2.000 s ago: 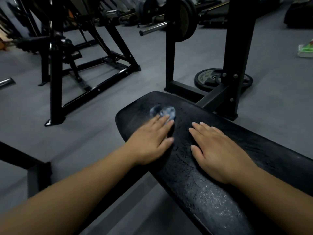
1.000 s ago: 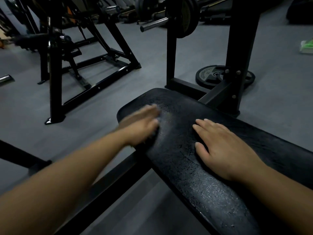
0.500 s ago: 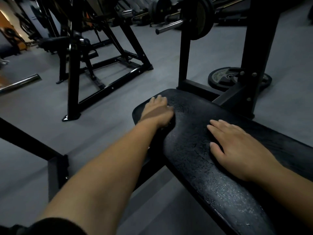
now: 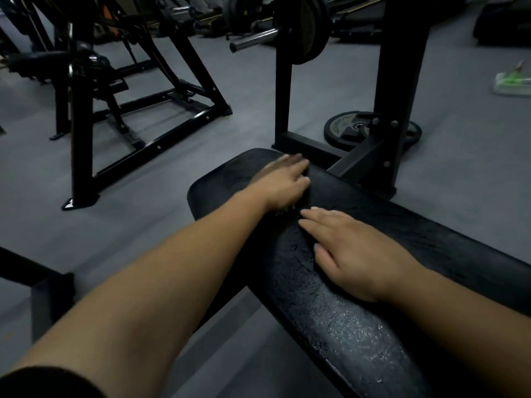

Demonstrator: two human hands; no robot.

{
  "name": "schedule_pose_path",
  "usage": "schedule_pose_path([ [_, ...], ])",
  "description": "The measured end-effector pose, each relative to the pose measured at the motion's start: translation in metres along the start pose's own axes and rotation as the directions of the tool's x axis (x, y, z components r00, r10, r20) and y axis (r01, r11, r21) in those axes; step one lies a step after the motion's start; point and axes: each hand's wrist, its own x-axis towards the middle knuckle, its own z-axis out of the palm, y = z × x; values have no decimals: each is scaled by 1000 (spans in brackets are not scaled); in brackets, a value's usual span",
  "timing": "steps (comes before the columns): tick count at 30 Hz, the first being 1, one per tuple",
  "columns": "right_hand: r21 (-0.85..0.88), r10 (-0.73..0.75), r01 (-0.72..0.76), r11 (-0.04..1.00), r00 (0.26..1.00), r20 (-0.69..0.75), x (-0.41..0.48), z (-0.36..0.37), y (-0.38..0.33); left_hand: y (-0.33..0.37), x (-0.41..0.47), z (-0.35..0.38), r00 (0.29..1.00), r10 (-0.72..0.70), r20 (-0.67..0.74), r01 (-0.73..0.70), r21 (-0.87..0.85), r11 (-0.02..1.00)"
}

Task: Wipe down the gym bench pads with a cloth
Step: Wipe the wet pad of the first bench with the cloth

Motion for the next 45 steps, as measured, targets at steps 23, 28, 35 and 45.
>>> schedule_pose_path([
  [23, 86, 425, -416, 905, 892, -158, -29, 3, -27, 77, -115, 34, 994, -63, -86, 61, -30, 998],
  [28, 30, 379, -378, 925, 923, -72, -58, 1, -31, 27, -121, 16, 987, -147, -59, 149, 43, 988],
  [35, -13, 462, -466, 885, 880, -108, -93, -6, -38, 106, -97, 32, 995, 100, -23, -100, 1, 995],
  [45, 50, 489, -486, 872, 868, -89, -110, -4, -42, 126, -53, 34, 991, 130, 8, -130, -27, 991],
])
